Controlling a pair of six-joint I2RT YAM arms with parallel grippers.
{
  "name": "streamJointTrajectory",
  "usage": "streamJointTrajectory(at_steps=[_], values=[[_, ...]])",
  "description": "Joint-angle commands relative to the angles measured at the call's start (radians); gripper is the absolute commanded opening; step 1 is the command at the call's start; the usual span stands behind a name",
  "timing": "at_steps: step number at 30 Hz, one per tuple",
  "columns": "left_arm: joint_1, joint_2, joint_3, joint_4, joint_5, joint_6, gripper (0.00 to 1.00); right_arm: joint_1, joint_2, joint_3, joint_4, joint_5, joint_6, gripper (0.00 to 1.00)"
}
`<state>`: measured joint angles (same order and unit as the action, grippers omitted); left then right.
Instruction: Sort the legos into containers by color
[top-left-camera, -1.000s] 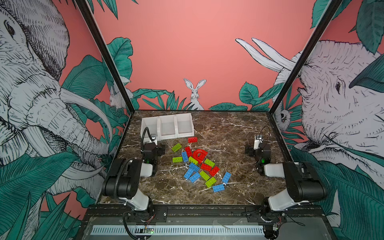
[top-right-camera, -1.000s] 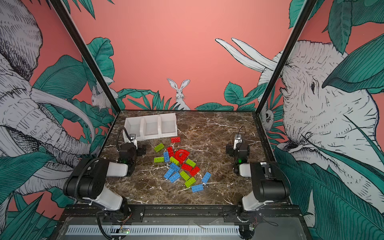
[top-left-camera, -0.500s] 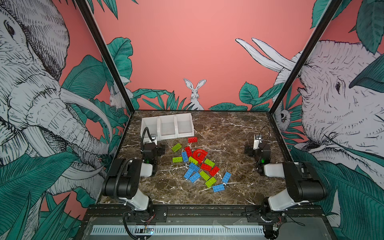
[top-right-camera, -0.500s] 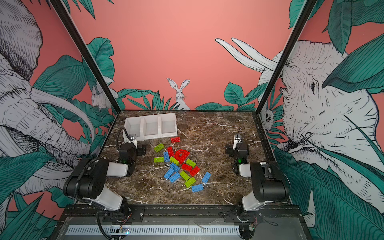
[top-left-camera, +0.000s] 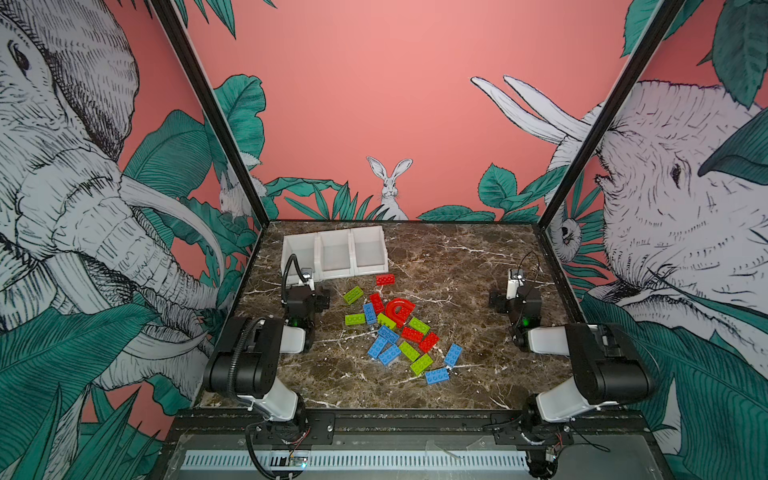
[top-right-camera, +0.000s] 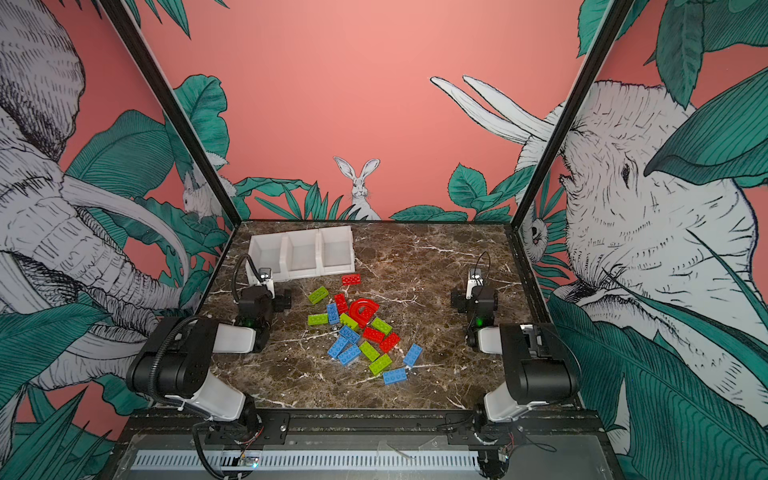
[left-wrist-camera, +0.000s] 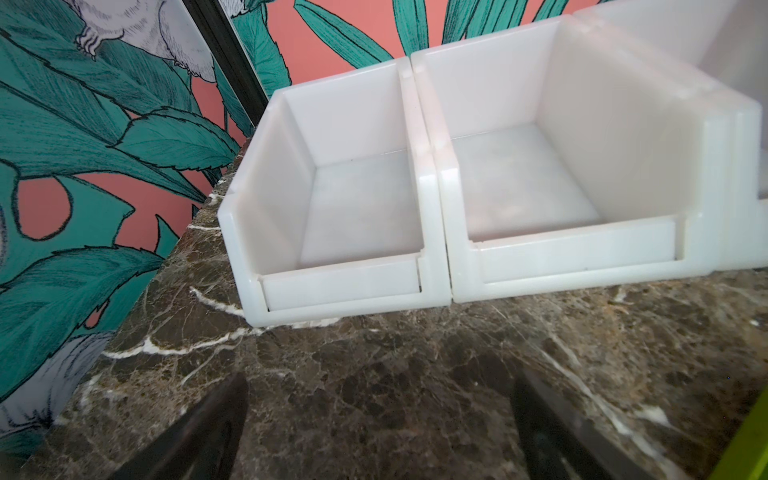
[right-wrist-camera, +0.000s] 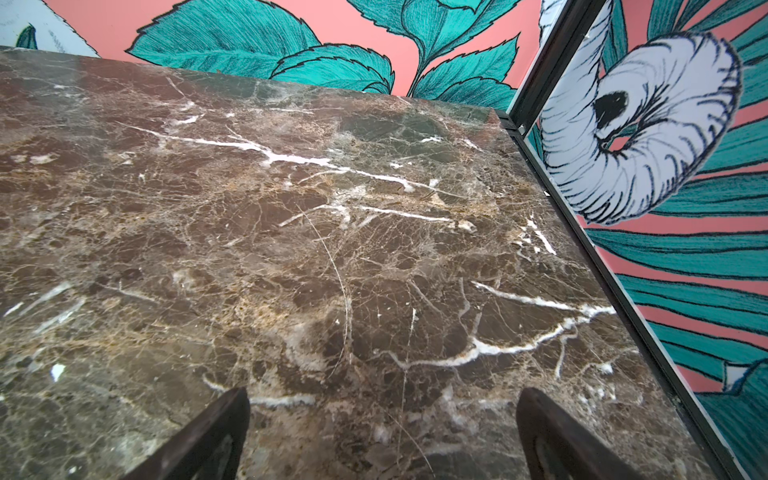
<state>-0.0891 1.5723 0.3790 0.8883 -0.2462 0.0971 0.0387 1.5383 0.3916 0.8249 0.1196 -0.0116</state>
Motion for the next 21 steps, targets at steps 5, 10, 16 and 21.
streamJointTrajectory(at_steps=[5, 10, 16, 21], values=[[0.003, -0.020, 0.014, 0.019, 0.005, -0.009, 0.99, -0.002, -0.012, 0.017, 0.011, 0.001, 0.002, 0.98], [0.003, -0.020, 0.013, 0.019, 0.005, -0.009, 0.99, -0.002, -0.011, 0.016, 0.012, 0.001, 0.003, 0.98], [0.005, -0.020, 0.013, 0.019, 0.005, -0.010, 0.99, -0.002, -0.012, 0.015, 0.011, 0.001, 0.002, 0.98], [0.004, -0.021, 0.014, 0.020, 0.005, -0.008, 0.99, 0.003, -0.042, 0.020, -0.004, 0.029, 0.008, 0.98]])
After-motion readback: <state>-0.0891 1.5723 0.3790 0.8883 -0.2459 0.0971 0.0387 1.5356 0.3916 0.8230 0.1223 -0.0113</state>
